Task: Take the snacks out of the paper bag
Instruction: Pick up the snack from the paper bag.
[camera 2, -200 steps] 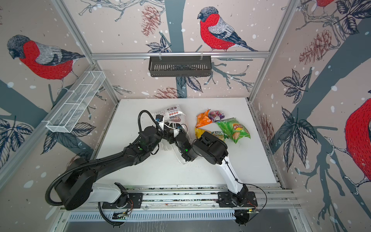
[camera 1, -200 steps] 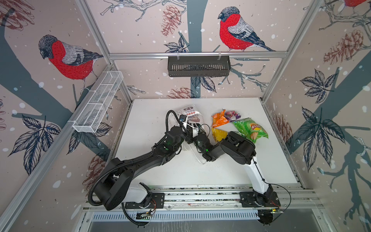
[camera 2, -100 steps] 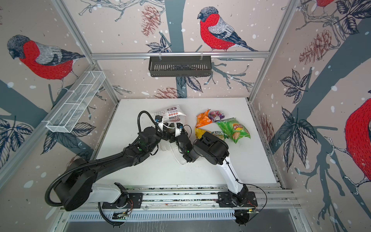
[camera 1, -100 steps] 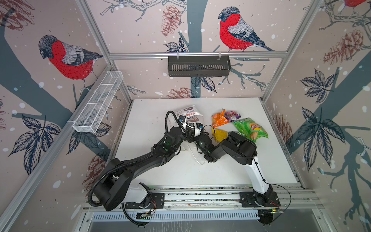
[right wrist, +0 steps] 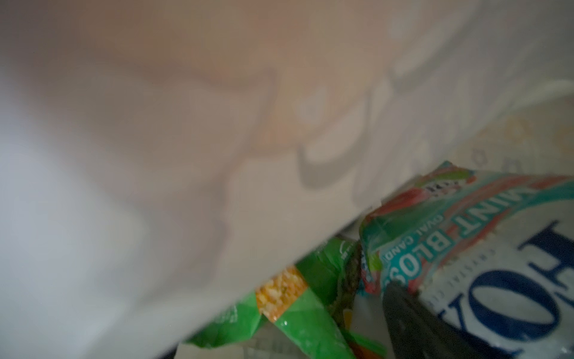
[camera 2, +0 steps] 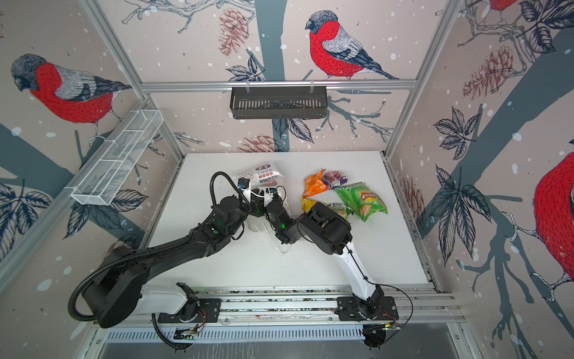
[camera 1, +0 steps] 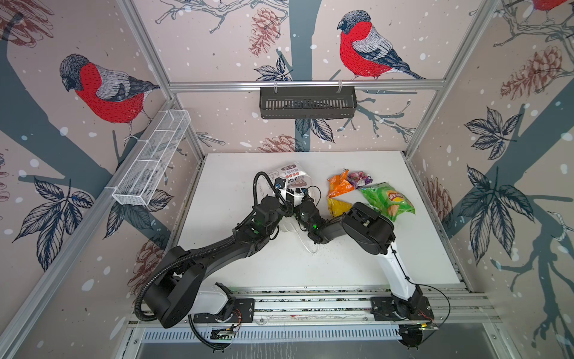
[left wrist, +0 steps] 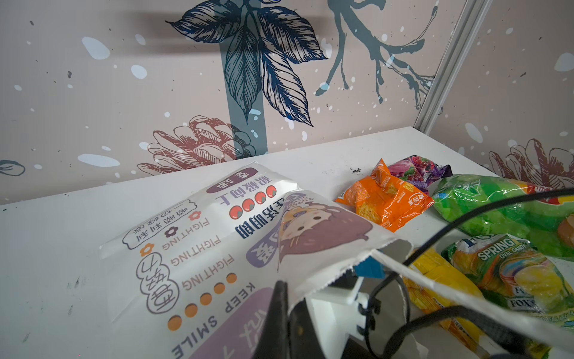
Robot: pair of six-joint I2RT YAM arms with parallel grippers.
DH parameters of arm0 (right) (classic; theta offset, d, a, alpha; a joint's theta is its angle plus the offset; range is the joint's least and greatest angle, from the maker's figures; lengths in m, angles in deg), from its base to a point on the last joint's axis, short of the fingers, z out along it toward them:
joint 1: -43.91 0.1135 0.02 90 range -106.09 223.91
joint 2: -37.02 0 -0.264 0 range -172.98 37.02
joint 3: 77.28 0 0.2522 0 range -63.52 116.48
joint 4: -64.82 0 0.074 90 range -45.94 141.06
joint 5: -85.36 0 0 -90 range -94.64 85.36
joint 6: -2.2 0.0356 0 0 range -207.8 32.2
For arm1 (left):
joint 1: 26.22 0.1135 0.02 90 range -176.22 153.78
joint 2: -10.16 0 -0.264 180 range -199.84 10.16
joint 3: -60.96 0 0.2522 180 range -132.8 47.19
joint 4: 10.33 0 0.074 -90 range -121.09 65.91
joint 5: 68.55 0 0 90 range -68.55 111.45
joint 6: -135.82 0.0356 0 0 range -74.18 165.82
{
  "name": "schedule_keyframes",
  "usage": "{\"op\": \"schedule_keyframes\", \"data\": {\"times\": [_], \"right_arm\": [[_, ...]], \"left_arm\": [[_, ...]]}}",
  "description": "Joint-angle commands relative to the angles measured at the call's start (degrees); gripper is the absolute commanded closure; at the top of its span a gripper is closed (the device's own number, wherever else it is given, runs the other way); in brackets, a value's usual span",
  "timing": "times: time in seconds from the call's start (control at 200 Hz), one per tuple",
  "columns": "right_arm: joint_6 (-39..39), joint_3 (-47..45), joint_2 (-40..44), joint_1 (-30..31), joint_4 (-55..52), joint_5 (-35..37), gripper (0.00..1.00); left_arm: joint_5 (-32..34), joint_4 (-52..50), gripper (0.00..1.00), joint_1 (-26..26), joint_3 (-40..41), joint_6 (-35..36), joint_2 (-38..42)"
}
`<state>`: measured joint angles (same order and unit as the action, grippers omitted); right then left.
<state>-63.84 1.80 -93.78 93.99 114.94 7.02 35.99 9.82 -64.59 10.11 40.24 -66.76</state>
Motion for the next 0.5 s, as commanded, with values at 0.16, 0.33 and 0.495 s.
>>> {"op": "schedule_keyframes", "data": {"times": [0.16, 0.33, 0.495], "right_arm": [[1.99, 4.50, -1.99, -0.30, -8.90, -0.38, 0.20], [1.24, 2.78, -1.59, -0.25, -4.01, -1.03, 0.39], [0.82, 2.64, -1.50, -0.25, -3.55, -1.09, 0.55]], "left_arm": [[-2.32, 2.59, 1.00, 0.49, 0.30, -0.22, 0.20], [-2.88, 2.39, 1.00, 1.00, 0.34, -0.58, -0.24], [-3.43, 2.56, 1.00, 1.71, 0.72, -1.27, -0.22]]}}
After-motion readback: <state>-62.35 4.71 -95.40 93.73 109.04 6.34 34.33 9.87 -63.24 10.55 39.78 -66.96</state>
